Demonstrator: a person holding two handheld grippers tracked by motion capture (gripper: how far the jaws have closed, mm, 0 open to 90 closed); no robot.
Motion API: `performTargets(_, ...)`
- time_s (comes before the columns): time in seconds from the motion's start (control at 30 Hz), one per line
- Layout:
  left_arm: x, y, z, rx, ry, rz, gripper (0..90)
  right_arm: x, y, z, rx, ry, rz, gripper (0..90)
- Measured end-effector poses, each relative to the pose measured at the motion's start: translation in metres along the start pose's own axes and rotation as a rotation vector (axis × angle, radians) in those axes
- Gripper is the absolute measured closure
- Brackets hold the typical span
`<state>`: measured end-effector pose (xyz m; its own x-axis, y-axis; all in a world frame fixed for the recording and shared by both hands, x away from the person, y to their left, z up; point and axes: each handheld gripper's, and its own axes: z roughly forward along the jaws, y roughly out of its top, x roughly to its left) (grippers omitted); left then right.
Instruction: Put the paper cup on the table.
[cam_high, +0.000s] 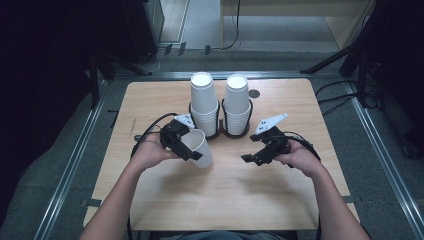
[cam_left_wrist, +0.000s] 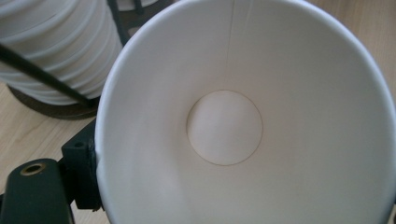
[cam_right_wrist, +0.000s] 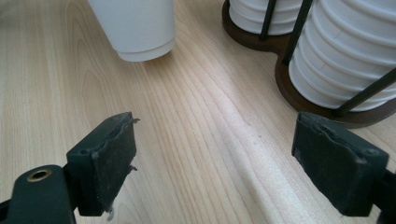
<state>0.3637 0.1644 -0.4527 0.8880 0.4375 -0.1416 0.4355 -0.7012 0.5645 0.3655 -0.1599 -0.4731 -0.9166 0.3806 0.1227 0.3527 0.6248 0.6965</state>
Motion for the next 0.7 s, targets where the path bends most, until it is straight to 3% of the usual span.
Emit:
performTargets(0.4,0.015,-0.013,-0.011,-0.011,0.033,-0.048,10.0,-0.003,-0.003,0.0,0.011,-0.014,0.003,14.2)
performTargets(0.7,0.027,-0.023,-0.027,-0.01,0.084,-0.085,10.0,-0.004,-0.003,0.001,0.017,-0.018,0.0,14.2)
